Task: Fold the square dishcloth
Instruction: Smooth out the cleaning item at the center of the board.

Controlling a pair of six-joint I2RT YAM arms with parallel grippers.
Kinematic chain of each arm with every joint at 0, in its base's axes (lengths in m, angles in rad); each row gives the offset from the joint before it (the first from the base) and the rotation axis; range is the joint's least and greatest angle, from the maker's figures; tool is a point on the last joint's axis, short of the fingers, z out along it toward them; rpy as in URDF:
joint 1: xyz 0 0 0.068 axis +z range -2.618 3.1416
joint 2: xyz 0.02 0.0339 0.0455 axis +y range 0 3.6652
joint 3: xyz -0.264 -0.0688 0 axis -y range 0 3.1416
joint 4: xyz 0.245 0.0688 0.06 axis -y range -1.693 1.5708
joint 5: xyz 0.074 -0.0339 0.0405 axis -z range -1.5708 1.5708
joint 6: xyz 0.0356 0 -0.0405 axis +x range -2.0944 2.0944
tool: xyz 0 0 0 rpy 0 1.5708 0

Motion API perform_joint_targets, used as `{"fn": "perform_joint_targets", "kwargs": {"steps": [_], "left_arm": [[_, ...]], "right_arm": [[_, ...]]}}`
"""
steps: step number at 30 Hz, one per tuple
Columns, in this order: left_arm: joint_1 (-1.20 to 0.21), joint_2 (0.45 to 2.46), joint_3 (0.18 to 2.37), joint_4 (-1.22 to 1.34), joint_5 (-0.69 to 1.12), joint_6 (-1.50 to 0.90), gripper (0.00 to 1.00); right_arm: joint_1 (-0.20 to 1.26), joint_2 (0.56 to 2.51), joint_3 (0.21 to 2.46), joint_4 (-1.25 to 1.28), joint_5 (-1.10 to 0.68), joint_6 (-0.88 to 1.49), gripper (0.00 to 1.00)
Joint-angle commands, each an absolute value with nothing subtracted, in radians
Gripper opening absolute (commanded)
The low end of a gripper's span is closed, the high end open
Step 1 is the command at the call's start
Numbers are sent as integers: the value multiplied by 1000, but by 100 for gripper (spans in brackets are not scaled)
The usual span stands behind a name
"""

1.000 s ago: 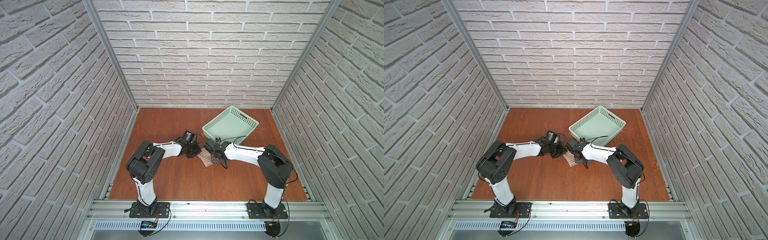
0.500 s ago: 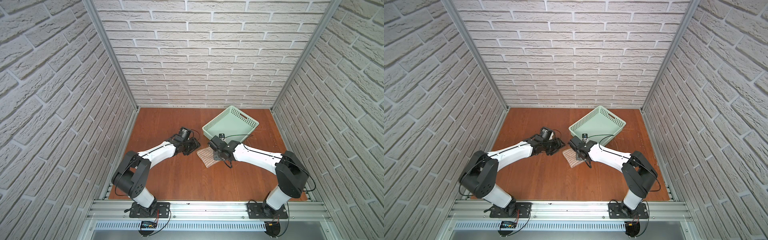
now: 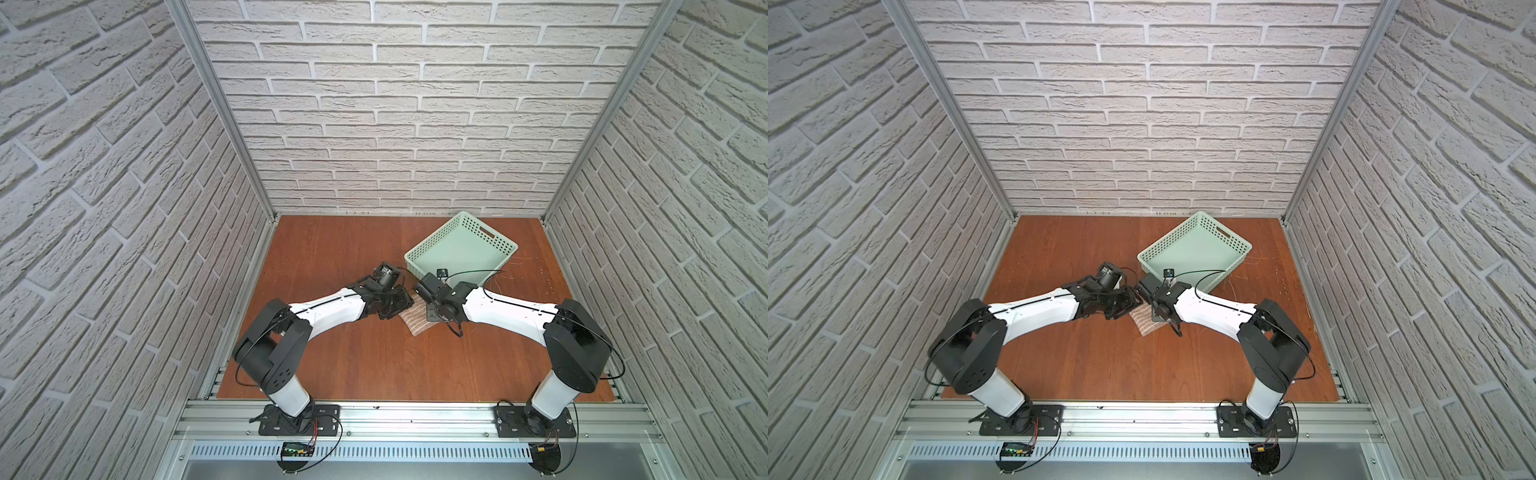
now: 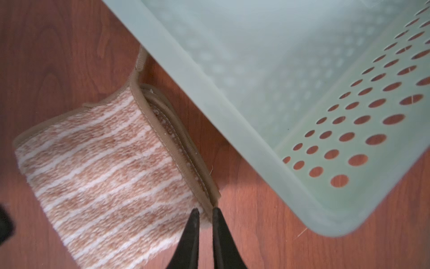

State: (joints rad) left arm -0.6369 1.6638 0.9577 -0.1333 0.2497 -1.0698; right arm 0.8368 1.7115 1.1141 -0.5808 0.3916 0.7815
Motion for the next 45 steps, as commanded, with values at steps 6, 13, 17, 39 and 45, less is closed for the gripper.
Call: {"fn": "perform_joint_targets", "kwargs": {"steps": [6, 13, 17, 39, 45], "left_arm": [[-610, 1770, 973, -49, 264, -1109, 47], [-532, 1789, 917, -20, 276, -1108, 47], [-462, 1739, 893, -54, 273, -1067, 47], [-510, 1485, 878, -208, 248, -996, 45], [-556, 1539, 867, -133, 282, -1049, 40]], "right_arm": [[828, 1778, 1066, -508, 426, 778, 14], [834, 1789, 1024, -446, 353, 792, 10], [876, 1788, 1024, -413, 301, 838, 9], [999, 1659, 1155, -528, 461, 867, 9], [977, 1690, 1182, -488, 439, 822, 9]]}}
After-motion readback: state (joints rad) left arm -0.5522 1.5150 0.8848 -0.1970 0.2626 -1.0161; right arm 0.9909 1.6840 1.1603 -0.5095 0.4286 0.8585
